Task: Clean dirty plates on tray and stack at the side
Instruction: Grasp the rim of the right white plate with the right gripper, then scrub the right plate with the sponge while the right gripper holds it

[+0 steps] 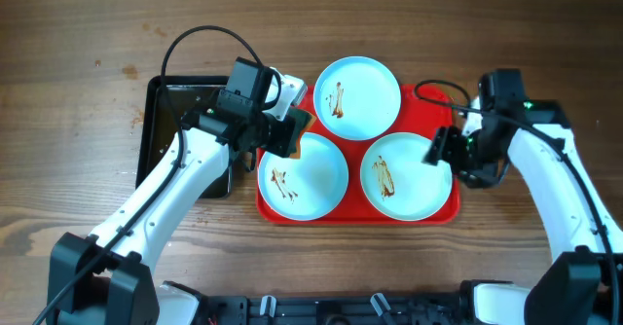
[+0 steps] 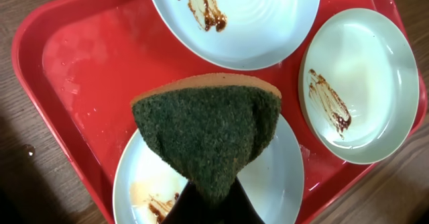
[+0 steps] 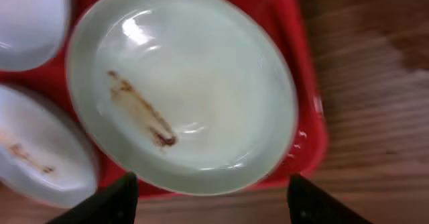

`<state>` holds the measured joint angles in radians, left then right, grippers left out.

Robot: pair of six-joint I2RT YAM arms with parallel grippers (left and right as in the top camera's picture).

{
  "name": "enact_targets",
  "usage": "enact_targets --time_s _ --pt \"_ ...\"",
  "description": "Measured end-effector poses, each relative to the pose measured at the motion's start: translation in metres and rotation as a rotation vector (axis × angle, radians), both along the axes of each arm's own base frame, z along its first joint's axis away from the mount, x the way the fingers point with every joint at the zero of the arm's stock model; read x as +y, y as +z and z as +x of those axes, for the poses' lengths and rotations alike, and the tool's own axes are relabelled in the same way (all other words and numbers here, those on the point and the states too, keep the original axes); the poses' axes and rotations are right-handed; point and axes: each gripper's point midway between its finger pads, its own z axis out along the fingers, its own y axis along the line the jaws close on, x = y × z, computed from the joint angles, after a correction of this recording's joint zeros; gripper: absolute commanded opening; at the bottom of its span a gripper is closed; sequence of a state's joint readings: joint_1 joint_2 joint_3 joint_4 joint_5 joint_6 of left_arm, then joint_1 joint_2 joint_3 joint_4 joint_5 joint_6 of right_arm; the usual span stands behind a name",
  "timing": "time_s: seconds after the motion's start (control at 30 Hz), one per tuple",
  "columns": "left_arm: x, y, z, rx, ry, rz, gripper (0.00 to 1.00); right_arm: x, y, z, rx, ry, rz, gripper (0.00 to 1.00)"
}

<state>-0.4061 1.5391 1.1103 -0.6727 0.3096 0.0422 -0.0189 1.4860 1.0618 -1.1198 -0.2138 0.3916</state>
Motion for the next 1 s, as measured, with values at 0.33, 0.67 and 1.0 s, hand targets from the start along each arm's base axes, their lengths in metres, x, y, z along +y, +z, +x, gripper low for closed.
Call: enact_targets --time_s 0.33,0.67,1.0 --pt "-0.001 0.001 0.001 -0.004 -0.002 -0.005 0.04 0.001 -0.080 -0.032 0.083 -0.095 0.006 0.50" --pt "-0.019 0.007 -0.009 0.024 -0.054 -0.088 0.04 0.004 -0.086 -0.032 0.083 -0.150 0.025 0.04" --pt "-0.191 -0.026 -0.060 0.258 -0.177 -0.426 0.04 0.006 -0.086 -0.032 0.084 -0.150 0.031 0.04"
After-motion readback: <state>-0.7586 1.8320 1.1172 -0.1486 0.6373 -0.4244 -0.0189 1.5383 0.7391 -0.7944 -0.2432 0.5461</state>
